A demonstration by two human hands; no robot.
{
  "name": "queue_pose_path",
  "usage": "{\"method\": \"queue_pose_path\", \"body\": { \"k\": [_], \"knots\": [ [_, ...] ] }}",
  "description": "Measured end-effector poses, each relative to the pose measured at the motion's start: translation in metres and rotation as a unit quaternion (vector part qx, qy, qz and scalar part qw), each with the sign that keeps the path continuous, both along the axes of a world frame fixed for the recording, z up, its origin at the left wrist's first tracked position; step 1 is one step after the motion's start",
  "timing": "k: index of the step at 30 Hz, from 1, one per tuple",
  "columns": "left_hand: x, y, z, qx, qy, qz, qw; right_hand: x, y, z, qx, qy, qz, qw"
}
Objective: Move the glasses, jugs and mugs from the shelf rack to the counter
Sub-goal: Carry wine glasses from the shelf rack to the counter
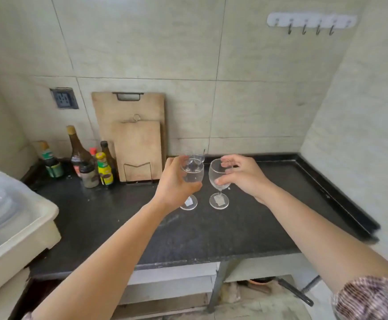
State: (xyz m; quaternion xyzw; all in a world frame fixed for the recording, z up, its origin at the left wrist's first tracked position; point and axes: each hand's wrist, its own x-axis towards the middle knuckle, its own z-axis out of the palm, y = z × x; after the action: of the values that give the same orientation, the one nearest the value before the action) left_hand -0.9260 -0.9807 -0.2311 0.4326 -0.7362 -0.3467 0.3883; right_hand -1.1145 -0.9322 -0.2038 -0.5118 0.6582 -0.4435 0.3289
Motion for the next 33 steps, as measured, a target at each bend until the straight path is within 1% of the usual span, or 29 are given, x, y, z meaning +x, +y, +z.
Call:
{"method": "queue_pose_path", "body": {
  "k": [3,8,14,16,19,23,28,33],
  "knots": [
    [-0.033,-0.035,-0.013,0.010,-0.011,-0.021,1.000,-0.032,-0.025,-0.012,0.020,0.002,-0.018,1.000],
    [-0.084,-0.094,-0.039,0.037,-0.029,-0.017,0.999,-0.083,-0.075,-0.037,0.037,0.009,-0.047,0.998],
    [-0.146,-0.171,-0.080,0.075,-0.068,-0.004,0.995,-0.150,-0.158,-0.081,0.075,0.012,-0.031,0.997],
    [-0.169,-0.197,-0.096,0.086,-0.091,0.002,0.992,-0.171,-0.189,-0.098,0.091,0.011,-0.020,0.996],
    [-0.200,-0.235,-0.119,0.092,-0.147,0.013,0.985,-0.200,-0.234,-0.123,0.120,0.013,0.002,0.993],
    [-0.231,-0.283,-0.144,0.111,-0.201,0.024,0.973,-0.228,-0.286,-0.156,0.139,0.032,0.026,0.989],
    [-0.259,-0.328,-0.165,0.135,-0.259,0.042,0.956,-0.251,-0.333,-0.190,0.150,0.030,0.017,0.988],
    [-0.278,-0.353,-0.177,0.125,-0.309,0.015,0.943,-0.264,-0.362,-0.208,0.158,0.023,0.010,0.987]
  ]
}}
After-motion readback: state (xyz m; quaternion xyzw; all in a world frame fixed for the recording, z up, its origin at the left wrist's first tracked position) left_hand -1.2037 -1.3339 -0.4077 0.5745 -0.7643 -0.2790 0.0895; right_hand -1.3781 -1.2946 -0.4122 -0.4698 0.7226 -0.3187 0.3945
